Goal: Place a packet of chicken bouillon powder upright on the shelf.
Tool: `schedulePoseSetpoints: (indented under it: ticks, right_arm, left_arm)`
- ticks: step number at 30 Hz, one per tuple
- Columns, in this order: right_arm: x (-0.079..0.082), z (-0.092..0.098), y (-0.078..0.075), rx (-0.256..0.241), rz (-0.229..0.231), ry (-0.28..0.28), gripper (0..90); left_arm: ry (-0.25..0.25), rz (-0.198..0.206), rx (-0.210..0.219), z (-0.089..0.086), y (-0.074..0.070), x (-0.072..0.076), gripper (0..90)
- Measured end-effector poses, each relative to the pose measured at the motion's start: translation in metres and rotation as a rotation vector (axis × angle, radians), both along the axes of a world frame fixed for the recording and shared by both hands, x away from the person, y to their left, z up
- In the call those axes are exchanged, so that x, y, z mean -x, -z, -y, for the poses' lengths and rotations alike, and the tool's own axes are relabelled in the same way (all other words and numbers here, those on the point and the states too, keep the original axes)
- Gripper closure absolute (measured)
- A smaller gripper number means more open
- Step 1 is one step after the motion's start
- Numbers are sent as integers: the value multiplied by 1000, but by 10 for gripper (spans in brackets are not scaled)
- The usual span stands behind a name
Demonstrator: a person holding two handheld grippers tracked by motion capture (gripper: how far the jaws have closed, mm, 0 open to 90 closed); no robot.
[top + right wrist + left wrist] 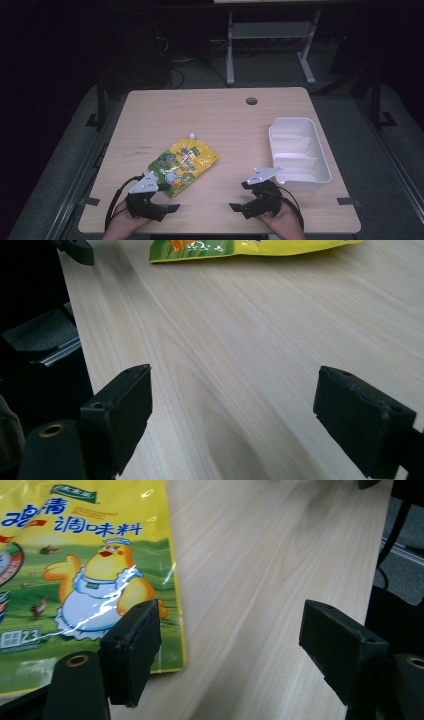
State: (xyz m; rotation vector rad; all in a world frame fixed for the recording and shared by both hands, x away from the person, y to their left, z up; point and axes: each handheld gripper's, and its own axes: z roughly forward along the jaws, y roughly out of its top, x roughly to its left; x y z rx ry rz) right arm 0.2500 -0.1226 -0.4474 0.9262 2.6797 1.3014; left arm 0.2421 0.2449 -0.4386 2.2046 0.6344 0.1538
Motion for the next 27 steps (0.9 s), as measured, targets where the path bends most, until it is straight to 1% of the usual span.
schedulePoseSetpoints:
  ticks: [3,4,5,8,11,14,15,21,24,25,26,27]
  right_arm:
    - [0,0,0,0,0,0,151]
    - [0,0,0,0,1,3,150]
    - [0,0,0,1,2,4,150]
    - [0,0,0,-1,1,7,150]
    - [-1,-1,0,-4,0,10,149]
    - [-3,-2,0,-4,-8,19,147]
    - [-4,-3,-1,-5,-11,23,147]
    - [-13,-13,-6,-15,-25,46,147]
    - [-21,-21,-10,7,-18,52,156]
    - [-21,-21,-10,7,-18,52,156]
    - [-27,-27,-13,11,-19,55,164]
    - [-31,-30,-15,15,-19,57,172]
  left_arm:
    - [-14,1,6,-3,-1,-1,246]
    - [-26,-1,12,-6,-2,-2,248]
    - [-26,-1,12,-6,-2,-2,250]
    - [-53,-4,27,-14,-3,-6,258]
    - [-74,-3,26,-19,-3,-9,265]
    - [-85,-2,23,-22,-4,-12,281]
    - [-101,-2,22,-25,-4,-14,287]
    - [-151,4,7,-35,-3,-26,314]
    - [-187,4,7,-42,-3,-33,337]
    - [-187,4,7,-42,-3,-33,346]
    - [-207,0,7,-46,-2,-38,352]
    - [-214,-2,8,-47,-1,-40,359]
